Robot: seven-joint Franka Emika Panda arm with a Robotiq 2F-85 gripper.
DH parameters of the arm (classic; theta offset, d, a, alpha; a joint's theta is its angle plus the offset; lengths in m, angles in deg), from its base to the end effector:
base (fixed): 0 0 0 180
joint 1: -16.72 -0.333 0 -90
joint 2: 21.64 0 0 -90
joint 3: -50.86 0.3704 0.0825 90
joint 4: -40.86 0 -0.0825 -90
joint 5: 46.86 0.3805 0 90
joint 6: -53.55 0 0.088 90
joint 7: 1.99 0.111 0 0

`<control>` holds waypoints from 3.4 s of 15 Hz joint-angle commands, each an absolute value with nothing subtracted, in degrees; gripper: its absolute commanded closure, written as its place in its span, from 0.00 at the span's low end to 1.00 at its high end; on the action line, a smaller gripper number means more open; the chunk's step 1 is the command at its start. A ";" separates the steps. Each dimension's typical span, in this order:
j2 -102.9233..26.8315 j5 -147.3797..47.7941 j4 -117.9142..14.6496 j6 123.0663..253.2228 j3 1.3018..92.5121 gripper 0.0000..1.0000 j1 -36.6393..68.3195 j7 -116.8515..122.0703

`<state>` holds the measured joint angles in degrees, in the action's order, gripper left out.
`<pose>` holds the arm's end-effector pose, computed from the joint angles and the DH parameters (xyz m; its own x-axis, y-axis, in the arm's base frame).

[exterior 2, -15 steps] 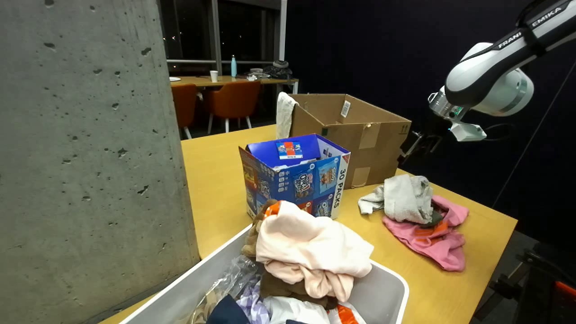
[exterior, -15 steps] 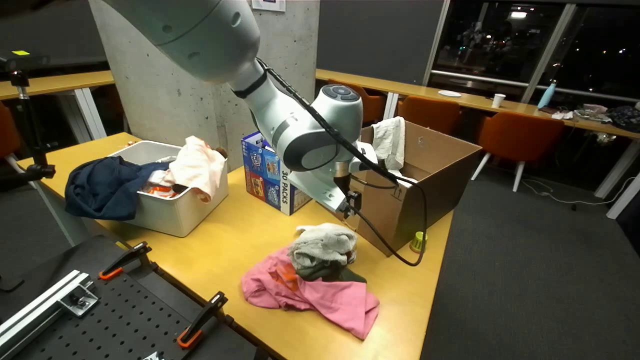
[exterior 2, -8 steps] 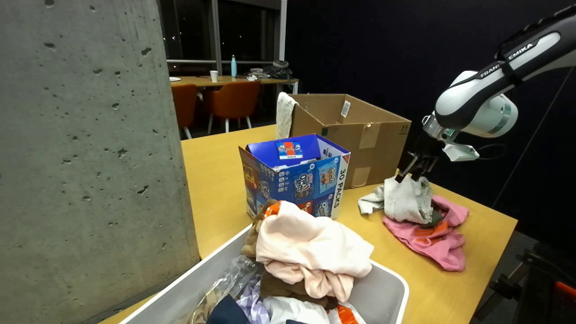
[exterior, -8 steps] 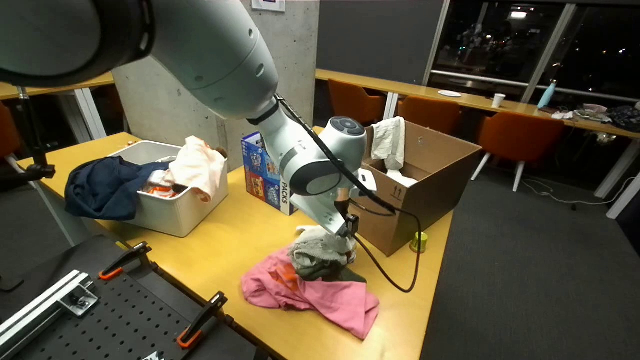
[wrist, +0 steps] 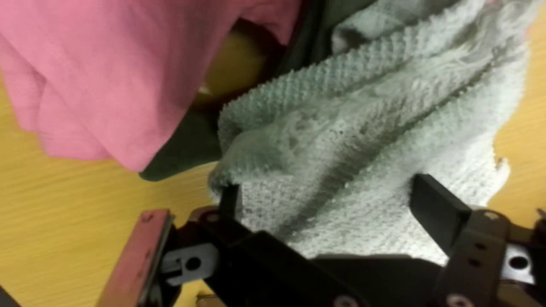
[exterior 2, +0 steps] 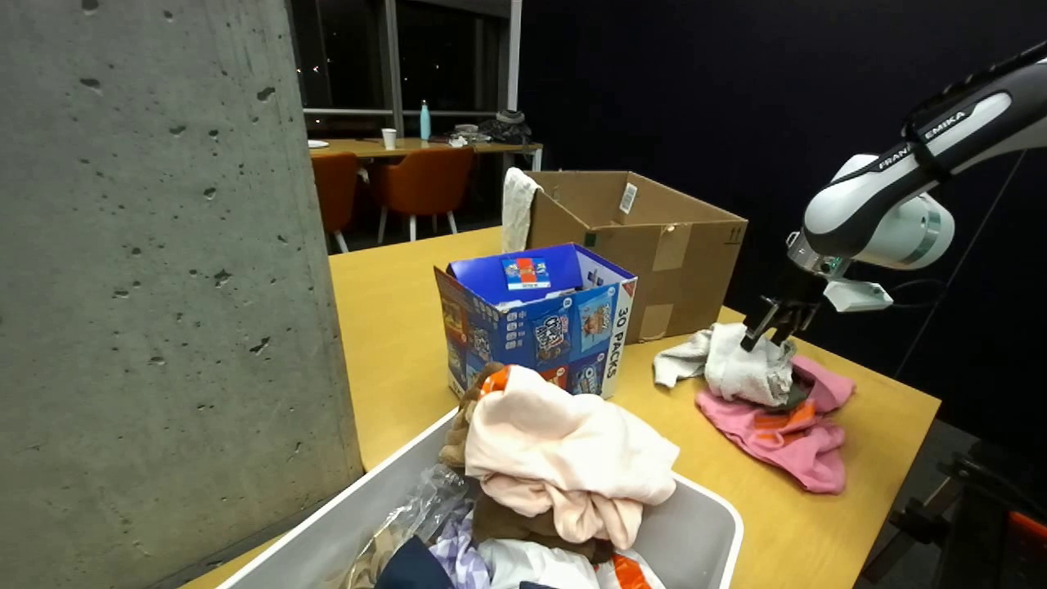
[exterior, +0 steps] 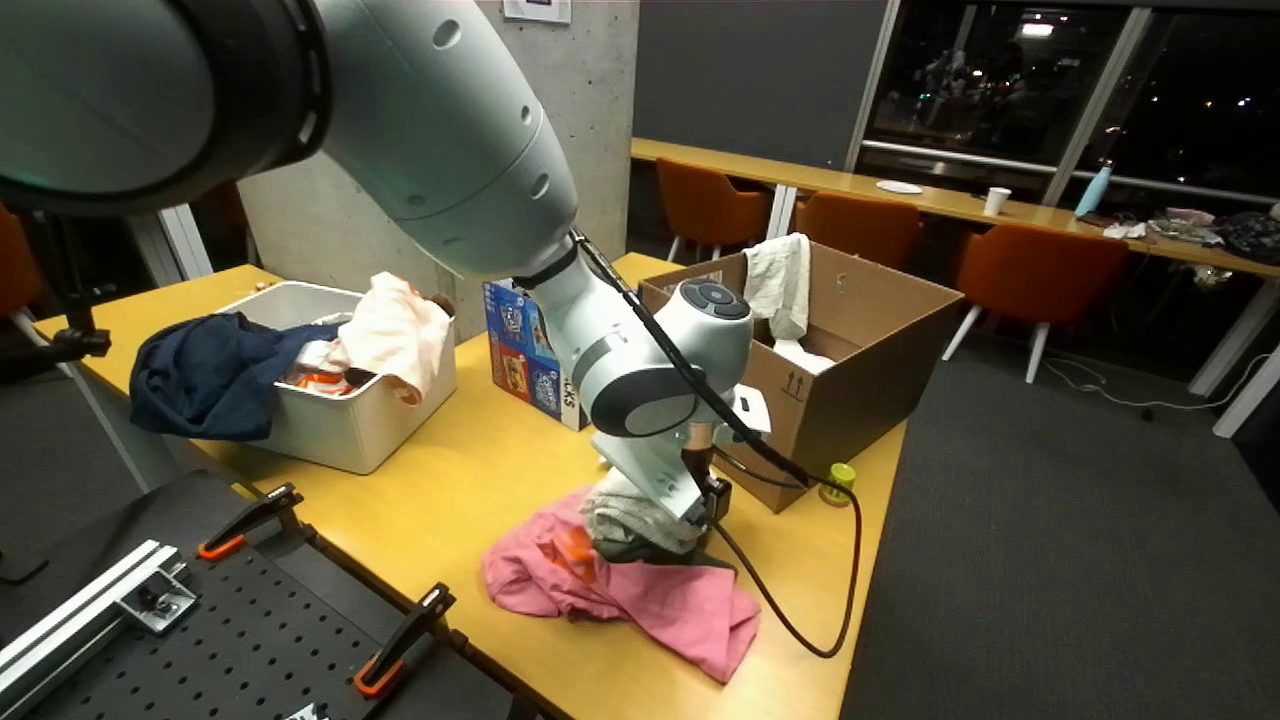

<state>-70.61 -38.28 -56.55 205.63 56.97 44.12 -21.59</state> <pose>0.6579 -0.2720 0.1432 0.9696 -0.2042 0.1351 -0.1880 -0.9743 -0.1239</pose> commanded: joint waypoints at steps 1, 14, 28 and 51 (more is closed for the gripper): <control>-71.32 -38.16 -54.14 204.52 54.83 0.00 41.60 -19.50; -81.56 -38.86 -43.04 199.81 52.47 0.00 36.65 -14.31; -80.73 -38.83 -40.33 195.88 51.84 0.92 35.86 -13.17; -29.61 -53.58 -84.87 201.89 55.79 0.93 13.39 -13.67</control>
<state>-36.97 -53.12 -80.30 204.19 52.71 15.52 -10.59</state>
